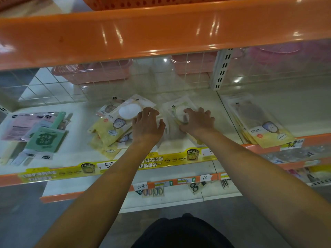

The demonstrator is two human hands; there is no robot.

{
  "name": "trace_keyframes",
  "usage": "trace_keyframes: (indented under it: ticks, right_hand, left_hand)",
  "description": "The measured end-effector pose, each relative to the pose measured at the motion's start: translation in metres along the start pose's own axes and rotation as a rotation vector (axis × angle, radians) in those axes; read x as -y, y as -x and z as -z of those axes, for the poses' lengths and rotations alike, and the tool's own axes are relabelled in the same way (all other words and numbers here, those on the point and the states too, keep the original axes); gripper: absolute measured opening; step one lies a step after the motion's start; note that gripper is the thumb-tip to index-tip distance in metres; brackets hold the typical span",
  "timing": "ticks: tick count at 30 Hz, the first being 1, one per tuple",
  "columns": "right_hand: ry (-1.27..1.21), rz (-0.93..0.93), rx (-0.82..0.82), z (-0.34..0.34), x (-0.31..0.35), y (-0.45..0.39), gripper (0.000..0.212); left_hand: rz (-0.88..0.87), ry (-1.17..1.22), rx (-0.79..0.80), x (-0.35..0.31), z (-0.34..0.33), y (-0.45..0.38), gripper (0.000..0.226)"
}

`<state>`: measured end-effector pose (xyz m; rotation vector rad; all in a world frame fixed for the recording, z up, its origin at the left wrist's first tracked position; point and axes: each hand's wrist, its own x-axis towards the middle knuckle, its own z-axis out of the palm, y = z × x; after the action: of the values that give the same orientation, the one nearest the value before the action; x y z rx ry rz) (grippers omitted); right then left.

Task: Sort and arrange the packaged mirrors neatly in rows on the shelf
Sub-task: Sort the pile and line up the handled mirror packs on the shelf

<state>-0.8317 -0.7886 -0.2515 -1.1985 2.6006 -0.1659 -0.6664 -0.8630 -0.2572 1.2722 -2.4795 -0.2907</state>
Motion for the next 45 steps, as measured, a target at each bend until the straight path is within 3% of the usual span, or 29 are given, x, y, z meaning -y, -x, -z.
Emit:
trace_keyframes:
  ticks: [14,21,25,29,45]
  right_hand:
    - [0.149,0.115,-0.09,-0.013,-0.007,0.012,0.054]
    - [0.024,0.053,0.034,-0.007,-0.013,0.006,0.064]
    - [-0.049,0.037,0.005,-0.002,-0.006,0.005,0.051]
    - [-0.04,0.012,0.004,-0.005,-0.001,0.007,0.063]
    - [-0.1,0.011,-0.229,0.019,-0.044,0.011,0.046]
  left_hand:
    - [-0.013,0.017,-0.016,-0.009,-0.004,-0.001,0.031]
    - [-0.004,0.015,0.002,-0.011,-0.003,0.0,0.03]
    - [-0.001,0.024,-0.005,-0.011,-0.004,0.001,0.029]
    - [-0.011,0.027,-0.01,-0.012,-0.004,0.0,0.029]
    - [-0.11,0.077,-0.003,-0.059,-0.021,-0.011,0.036]
